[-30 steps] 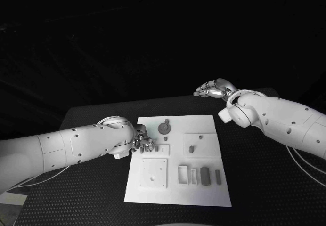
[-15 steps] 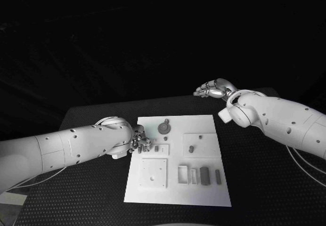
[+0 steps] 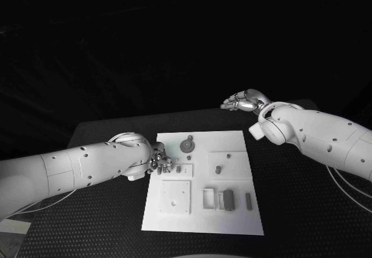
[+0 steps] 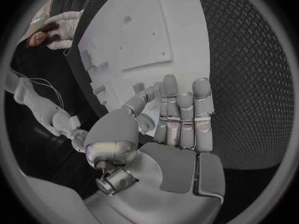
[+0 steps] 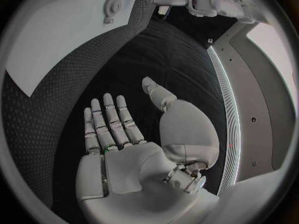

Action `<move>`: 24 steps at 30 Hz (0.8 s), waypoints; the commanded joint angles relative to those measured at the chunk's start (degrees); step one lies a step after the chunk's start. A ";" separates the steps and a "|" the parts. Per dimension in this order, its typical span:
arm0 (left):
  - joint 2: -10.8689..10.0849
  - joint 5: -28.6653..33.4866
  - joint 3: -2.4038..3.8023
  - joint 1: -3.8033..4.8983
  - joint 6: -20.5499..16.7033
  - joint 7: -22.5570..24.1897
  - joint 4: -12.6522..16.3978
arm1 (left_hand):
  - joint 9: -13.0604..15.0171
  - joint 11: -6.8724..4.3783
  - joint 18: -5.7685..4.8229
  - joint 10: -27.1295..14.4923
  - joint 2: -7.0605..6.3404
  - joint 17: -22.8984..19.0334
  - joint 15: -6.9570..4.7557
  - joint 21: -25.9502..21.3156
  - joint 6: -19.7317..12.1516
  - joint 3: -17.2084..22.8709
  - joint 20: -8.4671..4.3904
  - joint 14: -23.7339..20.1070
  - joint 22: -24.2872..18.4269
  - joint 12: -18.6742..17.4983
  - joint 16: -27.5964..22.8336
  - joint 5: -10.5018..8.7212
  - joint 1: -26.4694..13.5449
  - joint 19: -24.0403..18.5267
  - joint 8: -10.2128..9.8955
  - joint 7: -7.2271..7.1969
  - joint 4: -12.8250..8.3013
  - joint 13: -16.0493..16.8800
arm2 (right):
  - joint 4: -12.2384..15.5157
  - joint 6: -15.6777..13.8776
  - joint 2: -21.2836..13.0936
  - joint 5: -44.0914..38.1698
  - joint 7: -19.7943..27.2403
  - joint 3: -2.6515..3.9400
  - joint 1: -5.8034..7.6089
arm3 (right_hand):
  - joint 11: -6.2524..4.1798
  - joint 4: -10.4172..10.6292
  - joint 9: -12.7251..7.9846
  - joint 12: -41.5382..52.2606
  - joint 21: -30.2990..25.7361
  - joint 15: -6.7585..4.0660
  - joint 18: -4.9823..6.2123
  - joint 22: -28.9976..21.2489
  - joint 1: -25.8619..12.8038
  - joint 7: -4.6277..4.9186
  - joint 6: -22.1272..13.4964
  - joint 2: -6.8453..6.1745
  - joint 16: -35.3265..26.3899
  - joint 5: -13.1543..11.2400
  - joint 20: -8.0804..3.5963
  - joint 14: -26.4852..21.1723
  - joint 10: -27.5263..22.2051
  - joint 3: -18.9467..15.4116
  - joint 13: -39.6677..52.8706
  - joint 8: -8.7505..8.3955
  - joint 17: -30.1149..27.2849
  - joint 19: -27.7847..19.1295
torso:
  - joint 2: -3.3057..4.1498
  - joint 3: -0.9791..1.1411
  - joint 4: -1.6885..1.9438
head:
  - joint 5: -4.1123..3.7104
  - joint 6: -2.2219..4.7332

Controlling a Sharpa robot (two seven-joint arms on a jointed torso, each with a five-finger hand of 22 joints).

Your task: Assemble the parts on the task board

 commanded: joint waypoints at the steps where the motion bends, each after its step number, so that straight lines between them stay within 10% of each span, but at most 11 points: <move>1: 0.10 -0.29 -0.22 -0.21 1.05 -1.00 -0.22 | -0.13 -0.27 1.80 -0.39 0.50 -0.12 -2.07 0.28 0.11 0.55 -1.96 0.46 1.33 0.44 0.31 -0.22 -0.13 1.42 0.38 -0.74 0.09 0.05 | 0.08 0.58 -0.02 -0.16 0.43 0.02 -0.02 | 0.28 0.16 -0.08 0.30 -0.30 0.09 -0.33 0.09 -0.33 2.84 -0.31 0.23 0.22 -0.11 0.00 -0.44 -0.02 -0.11 -0.08 0.38 -0.08 -0.28 | 0.00 0.04 -0.03 | 0.02 0.07; 9: 0.14 0.42 -0.22 -0.21 0.34 -0.88 -0.24 | -0.51 -0.31 1.80 -0.79 -4.45 -0.98 -2.09 0.54 -0.27 -0.45 -2.04 0.38 1.02 1.39 0.65 -5.51 -2.15 1.42 1.32 -0.76 3.16 -0.32 | 0.08 0.59 -0.06 -0.14 0.41 0.02 -0.02 | 0.29 0.16 -0.09 0.30 -0.31 0.09 -0.32 0.11 -0.33 2.85 -0.34 0.22 0.23 -0.11 0.01 -0.44 -0.02 -0.11 -0.10 0.37 -0.08 -0.28 | -0.02 0.06 -0.01 | -0.11 -0.02; 24: 0.06 0.43 -0.22 -0.22 -0.43 -0.81 -0.29 | -1.01 -0.40 2.01 -1.15 -8.83 -1.65 -2.22 0.54 -0.69 -3.65 -2.16 0.11 0.94 2.09 1.13 -6.01 -4.87 1.19 2.08 -0.84 5.80 -0.83 | 0.05 0.68 -0.07 -0.14 0.42 0.02 -0.14 | 0.29 0.16 -0.13 0.31 -0.35 0.09 -0.32 0.14 -0.32 2.87 -0.41 0.18 0.24 -0.11 0.01 -0.47 -0.02 -0.12 -0.15 0.36 -0.10 -0.30 | -0.01 0.02 -0.02 | -0.20 -0.14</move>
